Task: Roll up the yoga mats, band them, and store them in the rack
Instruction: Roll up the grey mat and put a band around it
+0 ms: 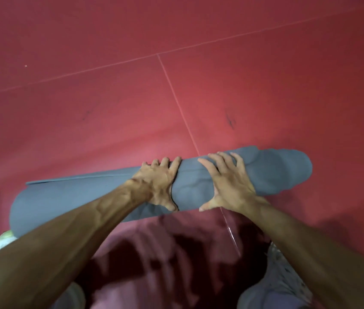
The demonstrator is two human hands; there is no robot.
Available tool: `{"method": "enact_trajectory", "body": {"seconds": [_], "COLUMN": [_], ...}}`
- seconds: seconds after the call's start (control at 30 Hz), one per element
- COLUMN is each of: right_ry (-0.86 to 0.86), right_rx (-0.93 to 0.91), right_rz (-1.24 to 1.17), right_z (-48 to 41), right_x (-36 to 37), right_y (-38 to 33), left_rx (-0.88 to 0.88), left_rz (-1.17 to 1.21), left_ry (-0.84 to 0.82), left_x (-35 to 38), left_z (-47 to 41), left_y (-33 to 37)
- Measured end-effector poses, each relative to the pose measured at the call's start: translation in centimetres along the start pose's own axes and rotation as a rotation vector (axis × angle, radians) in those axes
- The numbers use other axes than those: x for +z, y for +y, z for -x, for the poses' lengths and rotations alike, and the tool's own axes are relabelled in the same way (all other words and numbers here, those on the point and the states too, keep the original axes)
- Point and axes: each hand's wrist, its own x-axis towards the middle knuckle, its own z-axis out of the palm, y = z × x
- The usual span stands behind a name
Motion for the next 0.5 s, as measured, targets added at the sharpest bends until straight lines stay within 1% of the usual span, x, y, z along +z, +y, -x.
{"method": "enact_trajectory", "body": {"seconds": [0.1,0.17,0.23,0.3,0.37,0.5], "right_ry": [-0.143,-0.254,-0.302,-0.299,-0.338,-0.477], "right_rx": [-0.029,-0.056,-0.031,0.041,0.147,0.275], "right_rz": [-0.018,-0.093,-0.154,-0.172,-0.192,-0.050], "right_z": [-0.7,-1.0,-1.0,-0.7,-0.2,2.9], "right_x": [-1.6,-3.9,-6.8,-10.2,-14.1,-23.1], "right_y": [0.8,2.2,4.4,7.3,9.9,13.5], "left_rx": [-0.017,-0.022,-0.032,-0.050,-0.064,-0.069], "left_rz": [0.053,0.069,0.067,0.061,0.034,-0.051], "left_ry": [0.024,0.037,0.066,0.112,0.167,0.292], "left_x": [-0.6,-1.4,-3.2,-6.2,-9.8,-16.4], "left_z": [0.1,0.4,0.8,1.2,1.9,4.0], "left_y": [-0.1,0.3,1.3,2.6,4.1,7.3]}}
